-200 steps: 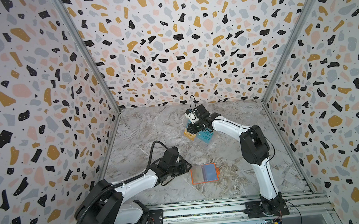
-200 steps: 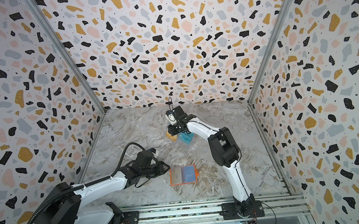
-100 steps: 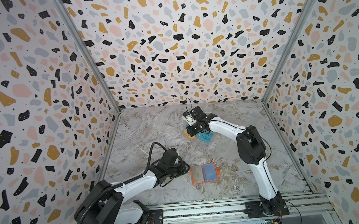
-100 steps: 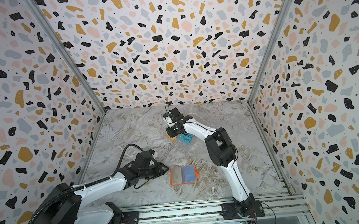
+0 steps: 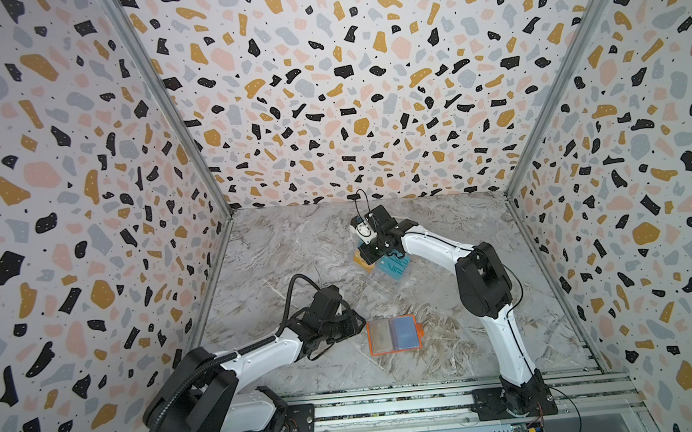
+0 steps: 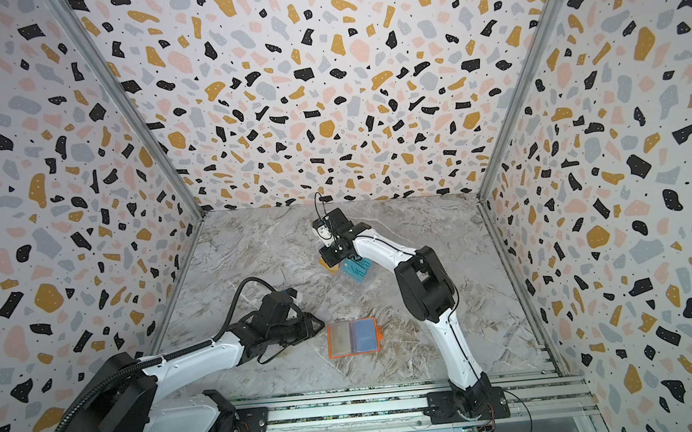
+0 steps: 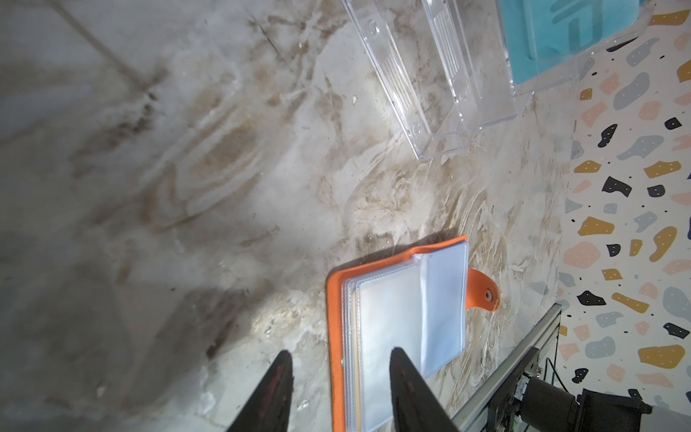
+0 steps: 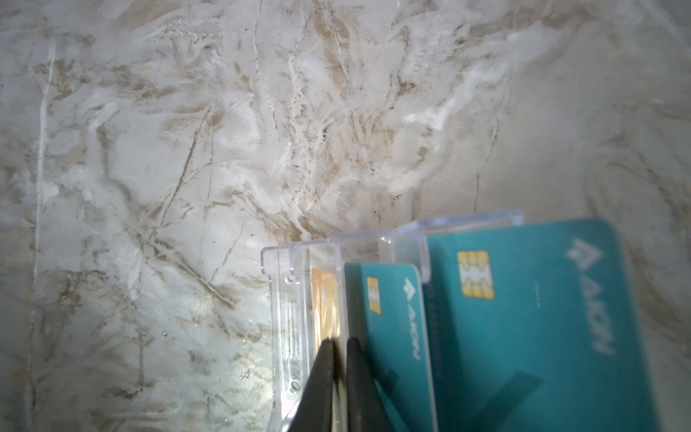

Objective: Put the credit cards into the card holder

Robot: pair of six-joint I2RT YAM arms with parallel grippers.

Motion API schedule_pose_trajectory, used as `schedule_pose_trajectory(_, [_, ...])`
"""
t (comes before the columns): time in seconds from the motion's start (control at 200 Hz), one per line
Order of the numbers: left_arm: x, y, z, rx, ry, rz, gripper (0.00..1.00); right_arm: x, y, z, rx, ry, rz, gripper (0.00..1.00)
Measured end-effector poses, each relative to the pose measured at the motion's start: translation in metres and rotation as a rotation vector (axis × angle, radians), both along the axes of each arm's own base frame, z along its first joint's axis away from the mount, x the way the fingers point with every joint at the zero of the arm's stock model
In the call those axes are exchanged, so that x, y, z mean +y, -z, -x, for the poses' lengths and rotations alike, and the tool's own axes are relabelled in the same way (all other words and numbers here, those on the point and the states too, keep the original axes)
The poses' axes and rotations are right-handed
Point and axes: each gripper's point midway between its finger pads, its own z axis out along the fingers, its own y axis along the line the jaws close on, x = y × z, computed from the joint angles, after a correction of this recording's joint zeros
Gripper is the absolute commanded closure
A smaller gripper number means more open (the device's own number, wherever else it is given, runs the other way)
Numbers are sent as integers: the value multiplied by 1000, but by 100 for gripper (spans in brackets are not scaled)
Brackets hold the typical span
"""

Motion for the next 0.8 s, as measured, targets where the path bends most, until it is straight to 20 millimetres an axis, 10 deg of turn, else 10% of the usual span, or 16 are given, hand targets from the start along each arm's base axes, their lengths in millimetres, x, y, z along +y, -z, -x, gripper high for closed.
schedule_pose_trajectory(0.801, [4,9,6,18,0,-14,54,12,-25,15,-55,-70,2,82])
